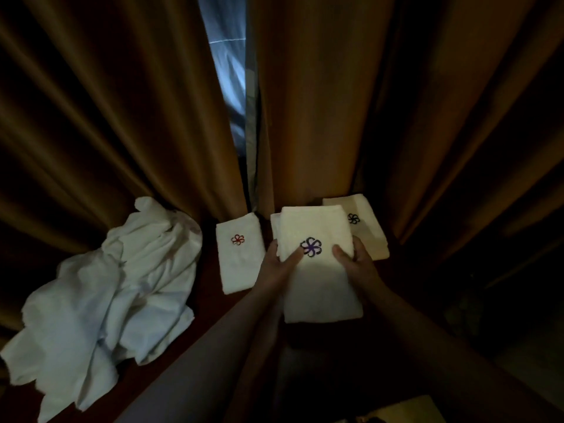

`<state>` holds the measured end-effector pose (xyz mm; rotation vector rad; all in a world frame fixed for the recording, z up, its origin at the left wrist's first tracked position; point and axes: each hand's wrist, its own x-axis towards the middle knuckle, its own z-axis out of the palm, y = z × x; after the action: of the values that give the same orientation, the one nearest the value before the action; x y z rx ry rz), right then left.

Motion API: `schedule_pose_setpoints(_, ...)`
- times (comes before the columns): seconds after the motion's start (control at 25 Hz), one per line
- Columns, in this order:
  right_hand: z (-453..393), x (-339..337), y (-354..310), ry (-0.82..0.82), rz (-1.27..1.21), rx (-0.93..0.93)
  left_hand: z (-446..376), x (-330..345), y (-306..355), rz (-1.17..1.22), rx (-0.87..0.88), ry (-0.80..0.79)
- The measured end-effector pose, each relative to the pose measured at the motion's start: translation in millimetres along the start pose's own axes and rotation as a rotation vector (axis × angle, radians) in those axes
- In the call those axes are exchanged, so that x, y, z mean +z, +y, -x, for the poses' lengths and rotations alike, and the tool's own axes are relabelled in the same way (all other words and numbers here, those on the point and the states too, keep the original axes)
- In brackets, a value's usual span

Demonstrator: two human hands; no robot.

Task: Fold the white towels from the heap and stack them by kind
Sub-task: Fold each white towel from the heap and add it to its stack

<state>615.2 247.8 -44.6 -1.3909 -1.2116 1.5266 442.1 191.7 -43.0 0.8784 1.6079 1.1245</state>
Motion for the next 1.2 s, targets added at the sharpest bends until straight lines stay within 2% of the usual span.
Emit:
schedule_pose_setpoints(0.08, -19.8, -21.5, 7.1, -0.035, 0.025, 0.051, -13.6, 17.1, -2.7, 0.003, -0.016, -0.069)
schedule_pose_setpoints(0.2, -54.9, -55.1, 17.1, -0.092, -0.036, 0.253, -37.8, 52.6, -2.6, 0.016, -0.077, -0.047)
schedule_pose_setpoints(0.28, -78.8, -76.3, 25.0, -0.118, -0.016, 0.304, -54.6, 76.6, -6.5, 0.0, -0.105, -0.038)
schedule_pose_setpoints(0.52, -148.5, -116.2, 21.7, -0.169, -0.016, 0.271, -115.0, 131.9, -9.1, -0.009, -0.151, 0.051)
schedule_pose_setpoints(0.8, -232.3, -129.7, 3.0, -0.212, 0.006, 0.208, -177.3, 164.5, 10.9, 0.155, -0.238, 0.225)
schedule_pose_setpoints(0.92, -254.1, -134.3, 19.5, -0.256, 0.209, 0.208, -195.7, 171.1, -6.9, 0.014, -0.373, 0.249)
schedule_pose_setpoints(1.0, -257.0, -140.2, 45.0, -0.318, 0.341, 0.26, -197.2, 175.0, -26.6, -0.097, -0.476, 0.209)
schedule_pose_setpoints(1.08, -256.3, -142.5, 57.7, -0.3, 0.404, 0.257, -198.1, 176.8, -39.1, -0.107, -0.455, 0.191)
schedule_pose_setpoints(1.2, -254.3, -138.9, 52.2, -0.169, 0.406, 0.197, -201.9, 175.5, -32.7, -0.058, -0.321, 0.235)
